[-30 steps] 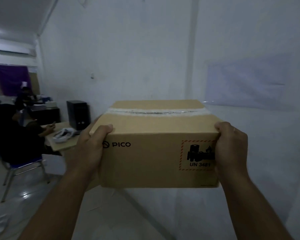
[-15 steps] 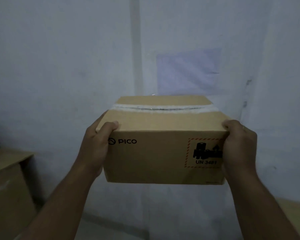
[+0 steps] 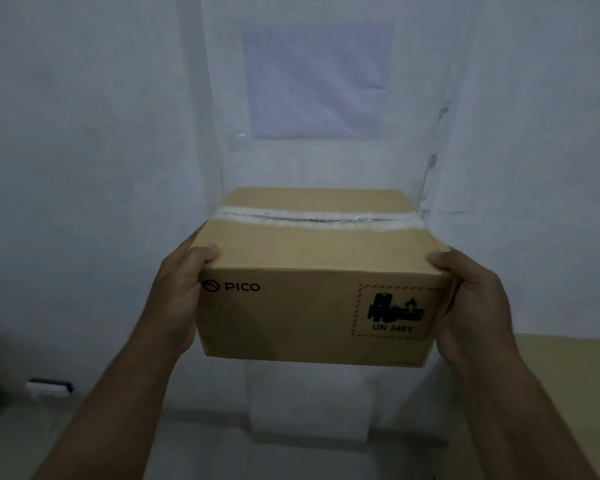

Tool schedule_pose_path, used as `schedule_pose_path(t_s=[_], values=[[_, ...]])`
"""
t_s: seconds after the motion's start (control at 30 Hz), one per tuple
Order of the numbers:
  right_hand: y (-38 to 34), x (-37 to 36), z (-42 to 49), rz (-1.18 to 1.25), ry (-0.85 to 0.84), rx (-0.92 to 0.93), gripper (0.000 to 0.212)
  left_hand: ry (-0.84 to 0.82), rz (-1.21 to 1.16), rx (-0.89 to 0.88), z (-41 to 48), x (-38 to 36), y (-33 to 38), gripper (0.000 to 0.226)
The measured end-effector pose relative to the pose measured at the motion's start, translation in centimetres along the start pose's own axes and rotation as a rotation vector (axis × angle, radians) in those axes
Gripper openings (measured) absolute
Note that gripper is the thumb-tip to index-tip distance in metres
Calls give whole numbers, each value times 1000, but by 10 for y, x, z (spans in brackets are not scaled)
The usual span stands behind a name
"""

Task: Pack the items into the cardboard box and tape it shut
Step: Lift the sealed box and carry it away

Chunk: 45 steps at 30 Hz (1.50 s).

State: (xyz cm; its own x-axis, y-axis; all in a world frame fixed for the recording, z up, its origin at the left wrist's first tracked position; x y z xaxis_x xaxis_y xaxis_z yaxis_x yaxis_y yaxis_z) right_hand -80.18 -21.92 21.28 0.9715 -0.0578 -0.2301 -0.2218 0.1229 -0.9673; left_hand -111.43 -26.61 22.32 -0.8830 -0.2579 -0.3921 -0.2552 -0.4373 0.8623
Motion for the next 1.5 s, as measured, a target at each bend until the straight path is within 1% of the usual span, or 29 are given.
schedule_pose_path(t_s=[0.13,0.27,0.4,0.43,0.5,0.53,0.73,0.87,0.97,1.07,1.17,1.27,1.4,1.5], values=[[33,18,24,33,-21,-81,27,22,-9,48,4,-5,-49,35],[77,39,48,-7,-22,-124,14,56,-29,114,2,5,-108,38],[147,59,63,-53,-35,-208,16,94,-38,216,-11,31,-185,38],[173,64,64,-53,-33,-248,16,96,-38,249,-16,44,-210,37],[206,69,61,-19,-20,-291,16,94,-59,268,-25,61,-240,38],[225,71,59,-31,-10,-323,16,100,-76,310,-28,70,-258,38],[382,85,46,-113,37,-483,16,132,-116,502,-55,152,-397,42],[487,99,38,-125,49,-563,14,135,-119,575,-77,199,-486,42],[574,114,34,-135,47,-592,16,178,-89,592,-94,238,-561,42],[662,130,27,-124,41,-621,17,307,-43,564,-116,276,-635,38],[746,149,21,-98,53,-651,19,377,-20,533,-138,305,-708,34],[813,170,14,-88,71,-690,21,380,-29,550,-156,329,-771,32],[895,190,8,-58,98,-712,32,358,-41,583,-172,358,-850,33],[937,198,8,-44,109,-715,24,355,-24,598,-174,372,-891,31]])
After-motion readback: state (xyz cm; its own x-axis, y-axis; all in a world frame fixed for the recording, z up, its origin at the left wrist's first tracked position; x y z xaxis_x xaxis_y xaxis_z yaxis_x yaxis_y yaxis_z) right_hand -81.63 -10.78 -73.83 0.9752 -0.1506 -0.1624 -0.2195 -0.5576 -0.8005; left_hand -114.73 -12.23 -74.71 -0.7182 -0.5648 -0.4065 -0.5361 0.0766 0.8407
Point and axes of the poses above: each hand's wrist, its own z-axis towards the middle knuckle, its own x-axis out of the back of the hand, y = z × x, the point moved 7 cm from there along z, towards the middle knuckle, and after that the axes turned 15 degrees about -z, right-handed, at the moved point
